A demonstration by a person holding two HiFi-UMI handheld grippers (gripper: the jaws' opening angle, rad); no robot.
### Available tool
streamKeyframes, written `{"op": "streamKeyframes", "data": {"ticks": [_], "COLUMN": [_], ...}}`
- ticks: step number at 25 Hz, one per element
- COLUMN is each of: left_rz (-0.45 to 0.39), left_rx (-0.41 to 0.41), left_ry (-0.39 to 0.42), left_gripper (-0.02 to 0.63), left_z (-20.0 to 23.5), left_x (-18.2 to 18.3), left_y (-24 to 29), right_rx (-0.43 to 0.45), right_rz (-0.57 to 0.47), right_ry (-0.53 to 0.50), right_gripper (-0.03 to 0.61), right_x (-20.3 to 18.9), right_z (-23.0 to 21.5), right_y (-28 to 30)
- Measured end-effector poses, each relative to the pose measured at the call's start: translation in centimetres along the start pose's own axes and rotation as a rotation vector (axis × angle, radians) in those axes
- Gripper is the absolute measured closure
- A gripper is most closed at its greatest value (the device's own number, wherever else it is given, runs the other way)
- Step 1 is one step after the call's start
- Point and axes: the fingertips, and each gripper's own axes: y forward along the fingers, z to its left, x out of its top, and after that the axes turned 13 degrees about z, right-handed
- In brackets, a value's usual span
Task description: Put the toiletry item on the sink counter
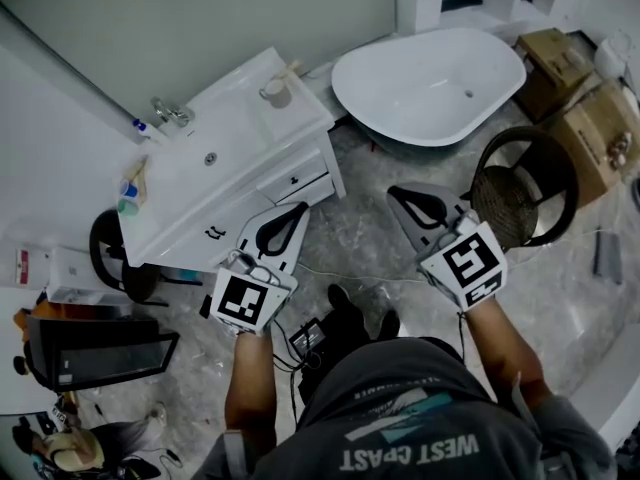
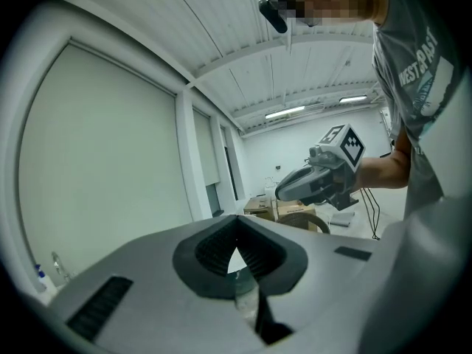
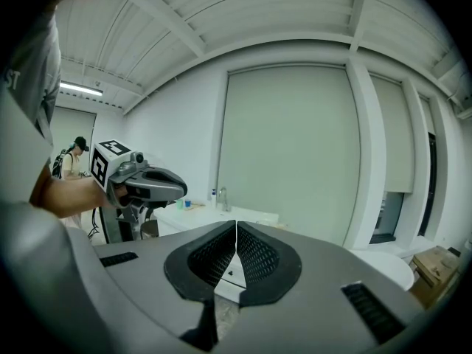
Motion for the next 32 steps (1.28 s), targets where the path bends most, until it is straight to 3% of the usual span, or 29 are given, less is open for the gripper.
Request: {"op": "streamKeyframes", "data": {"ticks": [9, 21, 32], "left_rz": [-0.032, -0.088, -0.110], "left_rx": [-0.045, -0.096, -0.072], "left_ry": [0.017, 0.024, 0.016], "left_gripper": [0.612, 0.612, 0.612], "left_z": [6.7, 19.3, 26.1], "left_x": [0.6, 0.6, -0.5], "left_y": [4.1, 6.5, 7.0], "right_rx": [-0.071, -0.118, -0.109], "right_rz": [0.005, 0.014, 0.032], "right_ry": [0.026, 0.034, 0.047], "right_gripper": [0.548, 0.548, 0.548], "right_x": [2.4, 9.0, 11.9], "right_z": [-4.3, -6.6, -7.5], "right_y": [5.2, 17.1, 23.1]}}
